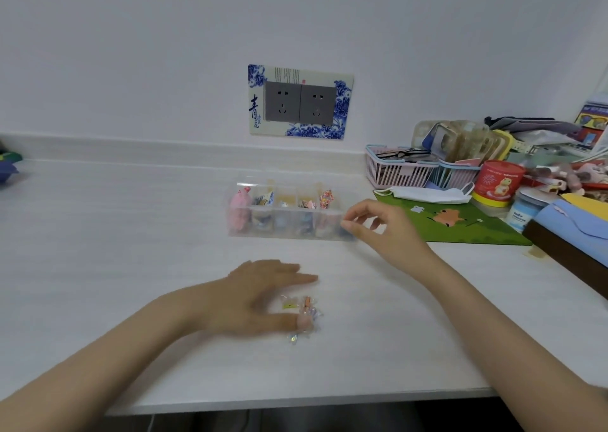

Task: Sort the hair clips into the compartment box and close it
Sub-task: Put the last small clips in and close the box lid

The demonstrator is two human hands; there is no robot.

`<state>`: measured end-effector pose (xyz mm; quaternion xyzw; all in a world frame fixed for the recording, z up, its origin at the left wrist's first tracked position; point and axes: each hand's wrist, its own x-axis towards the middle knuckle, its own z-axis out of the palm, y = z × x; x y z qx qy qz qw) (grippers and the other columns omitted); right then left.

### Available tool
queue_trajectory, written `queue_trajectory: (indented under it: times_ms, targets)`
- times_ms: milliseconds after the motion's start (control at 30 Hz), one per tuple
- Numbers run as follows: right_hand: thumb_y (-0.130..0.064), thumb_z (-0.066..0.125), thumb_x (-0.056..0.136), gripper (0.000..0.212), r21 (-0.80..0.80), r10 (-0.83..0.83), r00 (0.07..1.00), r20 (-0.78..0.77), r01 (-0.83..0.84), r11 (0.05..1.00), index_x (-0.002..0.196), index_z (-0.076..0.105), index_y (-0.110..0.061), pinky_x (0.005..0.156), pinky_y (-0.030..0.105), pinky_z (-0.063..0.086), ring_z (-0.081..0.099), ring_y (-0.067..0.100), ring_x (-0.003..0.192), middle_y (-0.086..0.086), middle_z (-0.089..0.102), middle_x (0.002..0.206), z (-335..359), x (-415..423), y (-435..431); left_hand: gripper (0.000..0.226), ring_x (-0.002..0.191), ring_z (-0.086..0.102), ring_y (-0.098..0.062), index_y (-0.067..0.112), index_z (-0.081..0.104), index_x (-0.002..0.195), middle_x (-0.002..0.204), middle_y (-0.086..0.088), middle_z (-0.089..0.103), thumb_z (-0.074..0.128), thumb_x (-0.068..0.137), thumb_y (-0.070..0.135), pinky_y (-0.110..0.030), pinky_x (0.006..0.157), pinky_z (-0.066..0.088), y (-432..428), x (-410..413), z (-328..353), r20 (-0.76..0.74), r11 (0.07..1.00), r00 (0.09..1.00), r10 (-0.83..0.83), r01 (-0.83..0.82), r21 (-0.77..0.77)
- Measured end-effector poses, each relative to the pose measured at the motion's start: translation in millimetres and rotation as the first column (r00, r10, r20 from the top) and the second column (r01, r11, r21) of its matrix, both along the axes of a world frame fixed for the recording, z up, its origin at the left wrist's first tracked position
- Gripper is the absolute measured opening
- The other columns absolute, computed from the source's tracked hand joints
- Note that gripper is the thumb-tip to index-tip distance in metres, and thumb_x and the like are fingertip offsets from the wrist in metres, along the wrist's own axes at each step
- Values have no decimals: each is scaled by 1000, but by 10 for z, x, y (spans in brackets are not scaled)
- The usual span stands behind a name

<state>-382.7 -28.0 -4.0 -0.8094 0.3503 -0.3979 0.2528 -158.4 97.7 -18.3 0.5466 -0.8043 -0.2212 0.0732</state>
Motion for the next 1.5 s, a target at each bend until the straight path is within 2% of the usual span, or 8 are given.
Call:
queue_trajectory:
  times_ms: [133, 500, 700, 900, 1000, 1100, 1367, 1500]
  targets:
    - [-16, 68, 84, 3, 24, 25, 1000, 14, -25, 999, 82, 67, -18, 67, 22, 40, 55, 4, 75, -11, 67, 82, -63, -57, 60, 59, 145, -8, -8, 62, 8, 137, 158, 16, 0, 32, 84, 70, -43, 119, -5, 9, -145, -185, 135, 996, 990, -50, 60, -72]
    - [-16, 67, 85, 7, 203, -44, 991, 123, 18, 979, 85, 68, -9, 75, 26, 43, 56, 9, 77, -2, 67, 83, -189, -177, 68, 50, 146, 2, -18, 40, 19, 145, 160, 0, 9, 25, 96, 50, -32, 118, 1, -592, -556, -196, 109, 990, 994, 28, -12, -140]
    - [-36, 74, 77, 20, 318, 108, 972, -209, -37, 947, 77, 70, -16, 52, 13, 32, 39, 0, 55, -10, 59, 67, -154, -251, 174, 71, 142, 18, -9, 31, 23, 146, 155, 9, 23, 50, 85, 57, -21, 111, 15, -610, -391, -95, -98, 993, 994, 49, -58, -99]
    - [-46, 78, 67, 24, 298, 157, 917, -367, -44, 954, 86, 73, -33, 67, 12, 36, 47, 4, 76, -8, 64, 93, -156, -291, 116, 52, 109, 46, 9, 36, 49, 127, 126, 21, 49, 66, 79, 48, 5, 82, 30, -560, -163, -104, -275, 983, 954, 122, -154, -99]
    - [-46, 77, 69, 21, 282, 165, 909, -382, -55, 958, 84, 72, -32, 65, 14, 35, 46, 2, 70, -4, 66, 88, -165, -309, 97, 44, 107, 48, 12, 35, 55, 122, 121, 23, 53, 67, 80, 44, 1, 90, 33, -569, -166, -110, -284, 984, 954, 94, -133, -119]
    - [-34, 79, 72, 15, 301, 187, 928, -323, -87, 950, 82, 73, -23, 56, 9, 34, 44, -1, 58, -12, 60, 68, -159, -301, 121, 45, 115, 49, 3, 33, 57, 121, 125, 17, 56, 68, 79, 44, -19, 102, 38, -591, -181, -153, -268, 982, 961, 70, -113, -152]
    - [-9, 73, 77, 14, 203, -60, 984, 169, 25, 979, 79, 63, -18, 67, 15, 43, 56, 5, 68, -7, 65, 74, 75, -187, -86, 41, 115, 48, 3, 35, 61, 115, 119, 21, 58, 68, 77, 47, -17, 100, 37, -650, -165, -224, -275, 970, 961, 23, -88, -225]
    - [-12, 70, 81, 10, 162, -169, 963, 208, 137, 977, 88, 62, -14, 69, 10, 46, 60, -6, 63, -2, 66, 77, 224, -100, -396, 34, 110, 52, 3, 32, 66, 108, 112, 22, 61, 70, 76, 45, -18, 98, 40, -658, -176, -225, -314, 969, 949, 11, -87, -231]
